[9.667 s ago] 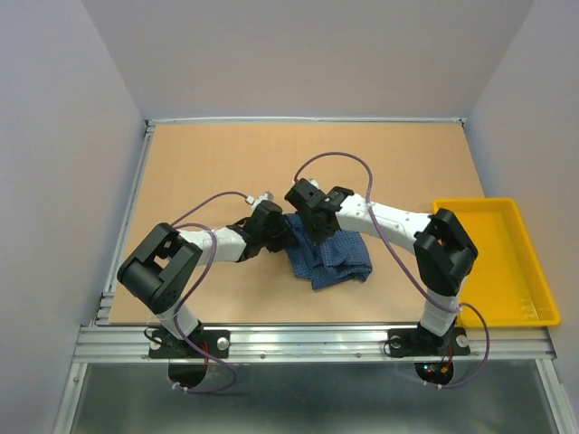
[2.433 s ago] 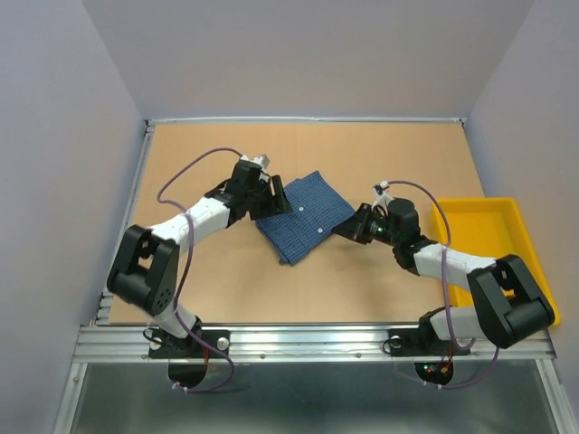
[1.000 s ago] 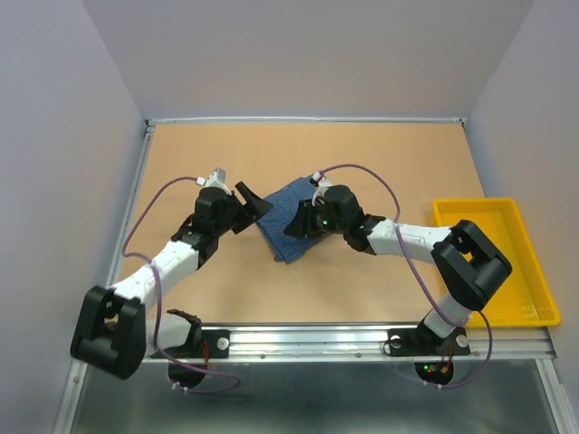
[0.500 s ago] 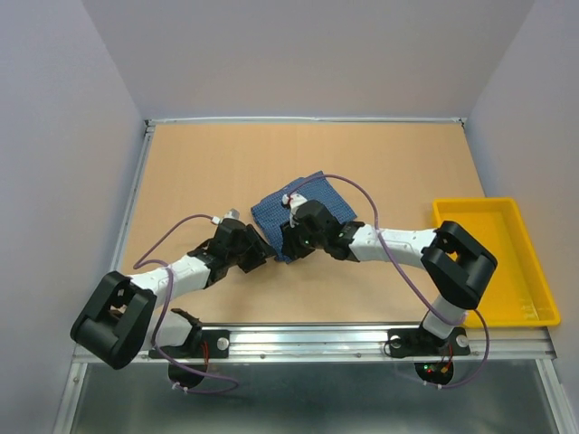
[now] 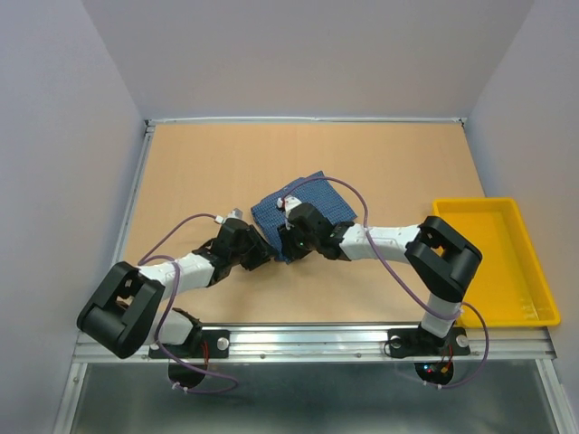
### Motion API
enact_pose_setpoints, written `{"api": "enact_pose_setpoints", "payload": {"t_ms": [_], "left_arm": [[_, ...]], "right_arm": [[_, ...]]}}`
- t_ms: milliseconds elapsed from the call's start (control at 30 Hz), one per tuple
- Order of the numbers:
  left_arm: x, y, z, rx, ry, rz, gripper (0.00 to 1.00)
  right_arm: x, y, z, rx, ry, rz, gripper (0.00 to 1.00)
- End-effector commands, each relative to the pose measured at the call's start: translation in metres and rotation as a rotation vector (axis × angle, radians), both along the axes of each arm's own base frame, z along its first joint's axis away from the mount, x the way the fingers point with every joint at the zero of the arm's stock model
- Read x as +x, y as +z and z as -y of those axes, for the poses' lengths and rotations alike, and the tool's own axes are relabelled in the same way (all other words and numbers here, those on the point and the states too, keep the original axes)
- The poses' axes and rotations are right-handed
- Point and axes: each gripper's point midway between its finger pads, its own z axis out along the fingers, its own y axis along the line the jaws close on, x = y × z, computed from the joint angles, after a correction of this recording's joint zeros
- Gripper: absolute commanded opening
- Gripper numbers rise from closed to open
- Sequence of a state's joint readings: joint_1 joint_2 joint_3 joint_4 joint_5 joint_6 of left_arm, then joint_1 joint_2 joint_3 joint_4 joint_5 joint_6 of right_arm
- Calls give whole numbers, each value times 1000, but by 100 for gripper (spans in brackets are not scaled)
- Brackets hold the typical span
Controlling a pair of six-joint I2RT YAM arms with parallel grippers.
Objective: Fold and stack the long sleeve shirts
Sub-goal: Fold the shirt
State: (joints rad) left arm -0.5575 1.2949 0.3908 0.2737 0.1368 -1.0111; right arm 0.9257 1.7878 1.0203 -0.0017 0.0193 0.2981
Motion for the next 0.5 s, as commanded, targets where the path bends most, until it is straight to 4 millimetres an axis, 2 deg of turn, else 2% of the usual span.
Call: {"api": "enact_pose_setpoints", "payload": {"t_ms": [0,267,467], "left_arm": [[7,6,6,-6,-9,39,46],[8,3,9,-7,-22,35,36],[8,1,13,-6,-33,31,34]], "right_arm": [[8,28,-23,49,22,60,35],[5,30,-30,51,33,69,35],[14,21,-23,13,-29,91,33]]}}
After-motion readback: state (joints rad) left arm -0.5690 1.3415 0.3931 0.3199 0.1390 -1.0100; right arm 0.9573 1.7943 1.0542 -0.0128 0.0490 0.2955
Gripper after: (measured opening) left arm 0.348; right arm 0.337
